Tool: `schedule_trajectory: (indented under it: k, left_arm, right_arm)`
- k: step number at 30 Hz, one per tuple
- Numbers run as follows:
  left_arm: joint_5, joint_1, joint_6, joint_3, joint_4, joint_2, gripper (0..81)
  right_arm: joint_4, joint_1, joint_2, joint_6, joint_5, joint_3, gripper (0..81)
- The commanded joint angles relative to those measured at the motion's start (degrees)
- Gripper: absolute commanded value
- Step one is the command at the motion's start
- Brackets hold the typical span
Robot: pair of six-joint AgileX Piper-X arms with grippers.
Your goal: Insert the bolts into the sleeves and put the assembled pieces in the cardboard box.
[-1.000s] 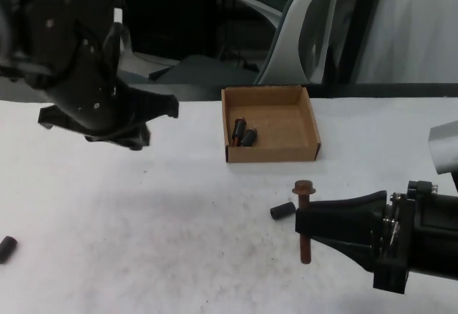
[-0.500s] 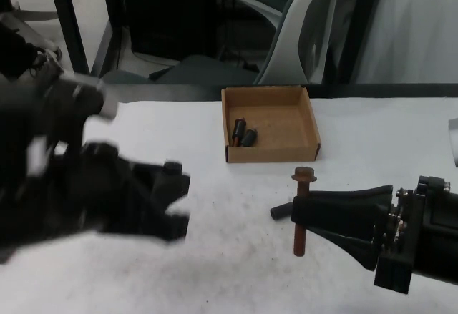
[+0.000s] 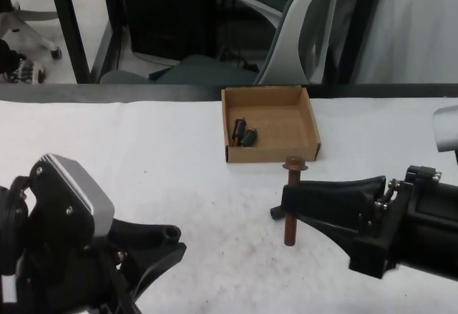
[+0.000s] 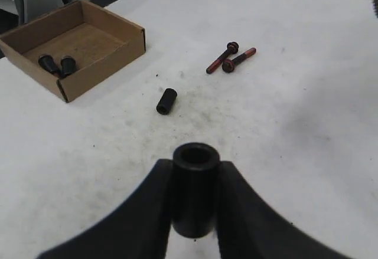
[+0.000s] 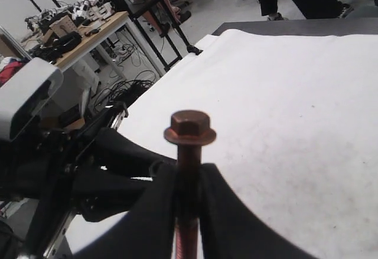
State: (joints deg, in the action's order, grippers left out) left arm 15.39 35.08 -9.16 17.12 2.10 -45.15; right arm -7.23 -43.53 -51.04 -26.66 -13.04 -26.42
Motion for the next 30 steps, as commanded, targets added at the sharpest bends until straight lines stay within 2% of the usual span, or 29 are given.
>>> schedule_trajectory:
  k: [1,15,24,30]
  left_arm:
    - [4.8,0.4,-3.8,0.0,-7.0,0.5,0.8]
    - [10.9,0.4,-3.7,-0.1,-8.8,0.3,0.8]
    - [10.1,0.4,5.4,-0.1,-10.2,-1.8,0.8]
    - [11.0,0.4,6.9,0.4,-14.9,-6.7,0.8]
  right_arm:
    - [-0.6,-0.3,-1.1,0.0,0.9,-1.5,0.3]
    - [-1.2,-0.3,-16.1,3.9,-4.7,-13.1,0.3]
    - [-1.6,-1.1,-17.2,3.9,-6.2,-14.3,0.3]
    - [-1.6,-2.7,-17.2,3.9,-6.2,-14.3,0.3]
